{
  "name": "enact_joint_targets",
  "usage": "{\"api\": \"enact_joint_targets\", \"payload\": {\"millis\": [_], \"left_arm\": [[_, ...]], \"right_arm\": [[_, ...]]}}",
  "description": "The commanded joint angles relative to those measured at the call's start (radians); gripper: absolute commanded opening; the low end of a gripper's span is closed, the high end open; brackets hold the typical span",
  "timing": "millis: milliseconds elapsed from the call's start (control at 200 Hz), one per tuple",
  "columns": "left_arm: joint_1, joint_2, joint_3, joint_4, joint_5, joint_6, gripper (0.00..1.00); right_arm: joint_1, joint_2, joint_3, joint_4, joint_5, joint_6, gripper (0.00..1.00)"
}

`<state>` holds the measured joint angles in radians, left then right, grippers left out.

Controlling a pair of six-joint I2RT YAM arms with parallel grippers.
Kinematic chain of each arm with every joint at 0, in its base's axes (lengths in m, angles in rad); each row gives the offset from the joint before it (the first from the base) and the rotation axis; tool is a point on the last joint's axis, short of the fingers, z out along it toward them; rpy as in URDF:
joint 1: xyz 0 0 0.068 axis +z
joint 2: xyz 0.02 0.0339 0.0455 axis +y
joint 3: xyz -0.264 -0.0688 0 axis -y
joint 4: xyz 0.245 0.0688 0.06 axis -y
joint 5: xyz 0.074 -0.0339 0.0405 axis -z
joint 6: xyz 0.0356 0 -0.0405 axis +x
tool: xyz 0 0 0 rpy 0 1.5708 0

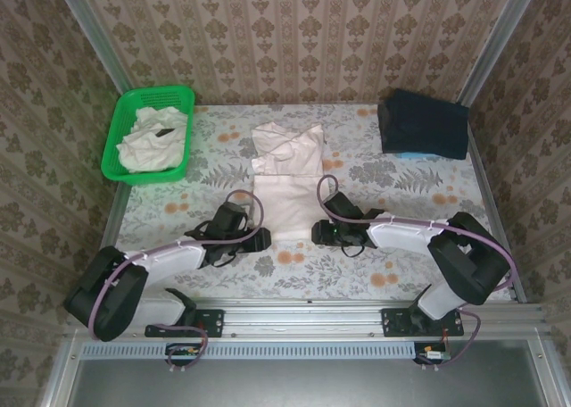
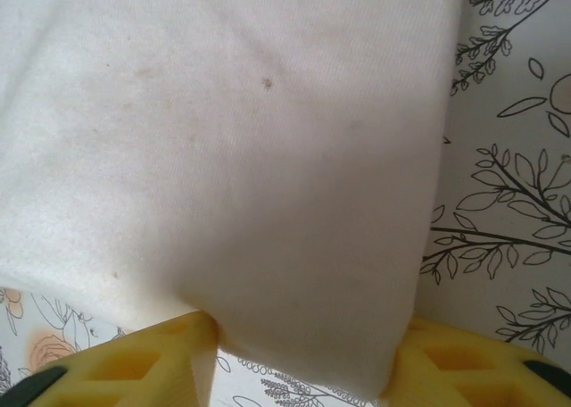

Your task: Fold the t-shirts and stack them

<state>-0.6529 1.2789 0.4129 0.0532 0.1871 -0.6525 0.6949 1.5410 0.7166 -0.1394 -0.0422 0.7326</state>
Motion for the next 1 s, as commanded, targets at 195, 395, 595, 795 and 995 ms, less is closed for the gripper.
{"api": "enact_joint_targets", "payload": {"millis": [195,395,595,795,995], "left_arm": [[-0.012,0.131,0.015,0.129,0.111,-0.005,0.20],[-0.019,-0.047,-0.077,0.141,0.132,-0.050,0.00],[-0.049,-0.424,-0.027,-0.229,0.026,-0.051,0.00],[-0.061,-0.591,0.030,-0.356,-0.020,-0.038,0.00],[-0.052,-0.473,0.220,-0.372,-0.054,0.057,0.00]], "right_arm": [[0.003,0.006,0.050,-0.052,0.056,-0.016,0.14],[0.008,-0.124,0.029,-0.142,0.069,-0.030,0.03],[0.017,-0.369,0.003,-0.293,0.076,-0.029,0.00],[0.032,-0.447,0.097,-0.365,0.064,-0.062,0.00],[0.032,-0.409,0.279,-0.355,0.058,-0.121,0.00]]}}
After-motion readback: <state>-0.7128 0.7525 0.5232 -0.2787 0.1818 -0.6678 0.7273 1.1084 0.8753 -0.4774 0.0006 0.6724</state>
